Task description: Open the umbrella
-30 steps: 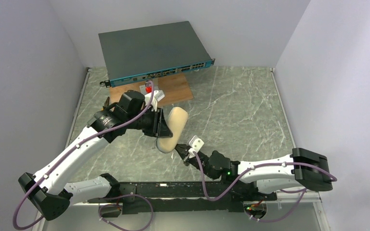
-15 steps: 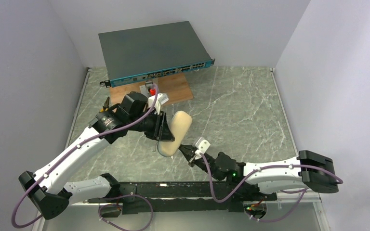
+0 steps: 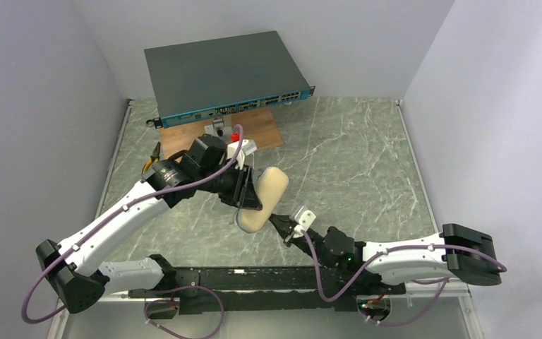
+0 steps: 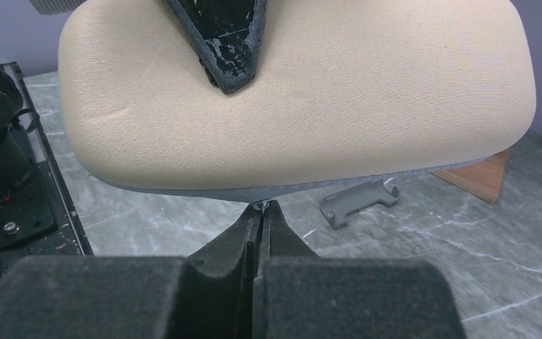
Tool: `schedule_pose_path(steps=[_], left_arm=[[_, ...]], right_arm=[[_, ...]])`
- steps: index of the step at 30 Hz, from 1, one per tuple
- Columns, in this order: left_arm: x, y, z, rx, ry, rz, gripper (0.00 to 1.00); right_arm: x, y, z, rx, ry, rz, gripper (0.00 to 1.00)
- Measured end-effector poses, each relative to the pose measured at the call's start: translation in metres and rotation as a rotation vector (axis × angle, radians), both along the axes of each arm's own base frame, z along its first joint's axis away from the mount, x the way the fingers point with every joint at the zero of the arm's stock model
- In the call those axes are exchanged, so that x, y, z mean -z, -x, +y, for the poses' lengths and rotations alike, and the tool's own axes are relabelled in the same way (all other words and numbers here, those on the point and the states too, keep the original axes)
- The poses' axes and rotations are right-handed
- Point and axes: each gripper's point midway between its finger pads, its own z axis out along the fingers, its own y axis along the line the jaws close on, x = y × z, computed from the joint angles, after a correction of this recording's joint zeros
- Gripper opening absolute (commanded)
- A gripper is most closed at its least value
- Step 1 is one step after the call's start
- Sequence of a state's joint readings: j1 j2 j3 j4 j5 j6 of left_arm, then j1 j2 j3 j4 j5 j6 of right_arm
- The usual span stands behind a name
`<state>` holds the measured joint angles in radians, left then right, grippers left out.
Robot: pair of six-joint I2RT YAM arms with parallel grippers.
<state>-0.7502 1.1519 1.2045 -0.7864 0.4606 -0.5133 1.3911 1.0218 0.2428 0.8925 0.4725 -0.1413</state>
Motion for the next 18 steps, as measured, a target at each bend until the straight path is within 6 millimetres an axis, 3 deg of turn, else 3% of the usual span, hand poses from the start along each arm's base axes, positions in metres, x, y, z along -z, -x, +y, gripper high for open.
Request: schedule_pose_path(steps=[18], left_arm=[[-0.009, 0.001, -0.029, 0.078, -0.016, 0.006, 0.0]], right_arm=[[-0.01, -0.008, -0.034, 0.052, -0.042, 0.025, 0.0]])
